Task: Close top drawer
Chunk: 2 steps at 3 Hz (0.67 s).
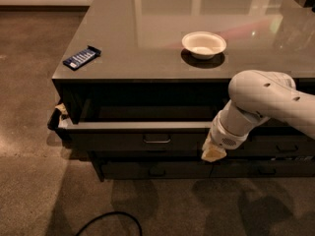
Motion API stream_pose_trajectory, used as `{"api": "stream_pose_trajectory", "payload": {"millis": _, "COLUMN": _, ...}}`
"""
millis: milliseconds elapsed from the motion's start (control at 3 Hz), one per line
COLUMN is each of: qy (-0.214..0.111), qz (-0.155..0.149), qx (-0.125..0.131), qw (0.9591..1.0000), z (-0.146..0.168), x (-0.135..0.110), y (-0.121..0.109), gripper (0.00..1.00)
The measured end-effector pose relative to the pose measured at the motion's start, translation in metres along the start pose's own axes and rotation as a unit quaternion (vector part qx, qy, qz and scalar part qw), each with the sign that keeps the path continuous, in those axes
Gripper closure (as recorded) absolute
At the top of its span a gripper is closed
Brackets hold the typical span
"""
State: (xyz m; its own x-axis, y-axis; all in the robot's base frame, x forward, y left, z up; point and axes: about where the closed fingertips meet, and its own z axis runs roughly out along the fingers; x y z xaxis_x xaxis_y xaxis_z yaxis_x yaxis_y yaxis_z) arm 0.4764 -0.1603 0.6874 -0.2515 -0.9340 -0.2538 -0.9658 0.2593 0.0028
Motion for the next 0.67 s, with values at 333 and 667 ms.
{"api": "stream_pose_trajectory", "payload": {"millis": 333, "qy": 0.000, "qz": 0.000, "qx": 0.000, "qw": 1.0000, "z": 0.000, "x": 0.000, "y": 0.000, "gripper": 0.89}}
{"api": "stream_pose_trajectory", "payload": {"millis": 667, "qy": 0.001, "qz": -0.003, "qx": -0.025, "qw": 0.9997, "z": 0.024, "x": -0.003, "y": -0.003, "gripper": 1.00}}
